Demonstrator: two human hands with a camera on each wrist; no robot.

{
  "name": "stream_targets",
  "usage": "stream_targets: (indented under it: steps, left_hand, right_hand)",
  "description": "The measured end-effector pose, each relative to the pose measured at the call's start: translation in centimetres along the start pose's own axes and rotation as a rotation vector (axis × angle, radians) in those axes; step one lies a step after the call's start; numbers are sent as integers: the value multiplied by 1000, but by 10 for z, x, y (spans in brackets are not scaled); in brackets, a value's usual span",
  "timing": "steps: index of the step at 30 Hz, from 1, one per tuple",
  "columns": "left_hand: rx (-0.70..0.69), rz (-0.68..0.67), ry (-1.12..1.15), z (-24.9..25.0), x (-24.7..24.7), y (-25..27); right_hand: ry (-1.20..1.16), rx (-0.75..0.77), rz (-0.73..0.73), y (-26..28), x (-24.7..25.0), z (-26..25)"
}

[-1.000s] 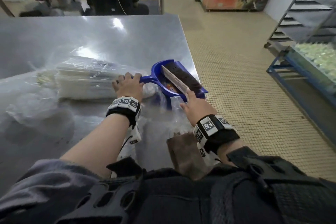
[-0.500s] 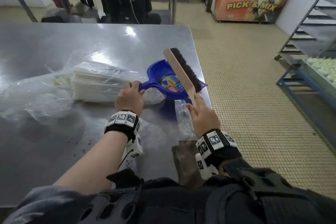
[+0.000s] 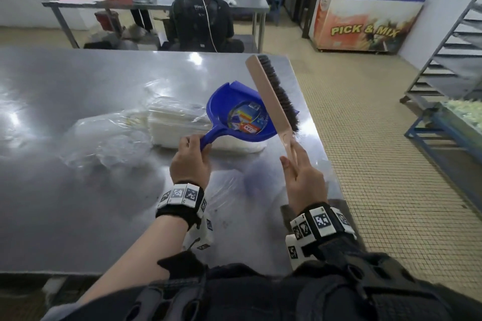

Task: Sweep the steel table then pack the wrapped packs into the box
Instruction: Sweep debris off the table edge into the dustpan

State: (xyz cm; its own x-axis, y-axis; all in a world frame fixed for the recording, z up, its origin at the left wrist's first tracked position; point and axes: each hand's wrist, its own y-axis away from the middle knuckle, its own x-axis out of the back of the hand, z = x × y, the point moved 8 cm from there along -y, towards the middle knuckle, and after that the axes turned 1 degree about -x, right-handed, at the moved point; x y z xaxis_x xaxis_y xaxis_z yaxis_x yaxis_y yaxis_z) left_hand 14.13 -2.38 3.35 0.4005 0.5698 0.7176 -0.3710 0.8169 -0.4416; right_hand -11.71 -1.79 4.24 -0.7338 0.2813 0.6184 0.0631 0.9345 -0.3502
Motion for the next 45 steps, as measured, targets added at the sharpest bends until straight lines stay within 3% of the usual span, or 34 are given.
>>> stream_targets:
  steps: [10, 16, 28, 35, 41, 45]
  left_hand:
    - [87, -130, 45, -79, 56, 76]
    - [103, -92, 138, -118, 89, 120]
    - [200, -14, 267, -143, 125, 173]
    - [260, 20, 270, -139, 139, 199]
    - [274, 72, 264, -142, 161, 235]
    - [340, 99, 268, -153, 177, 274]
  right_hand:
    - [-64, -105, 78, 137, -10, -50]
    - [-49, -185, 77, 203, -12, -46]
    - [13, -455, -138, 205, -32, -25]
    - [-73, -440, -223, 208, -46, -46]
    - [-9, -358, -165, 224, -11, -53]
    - [-33, -403, -223, 246, -9, -38]
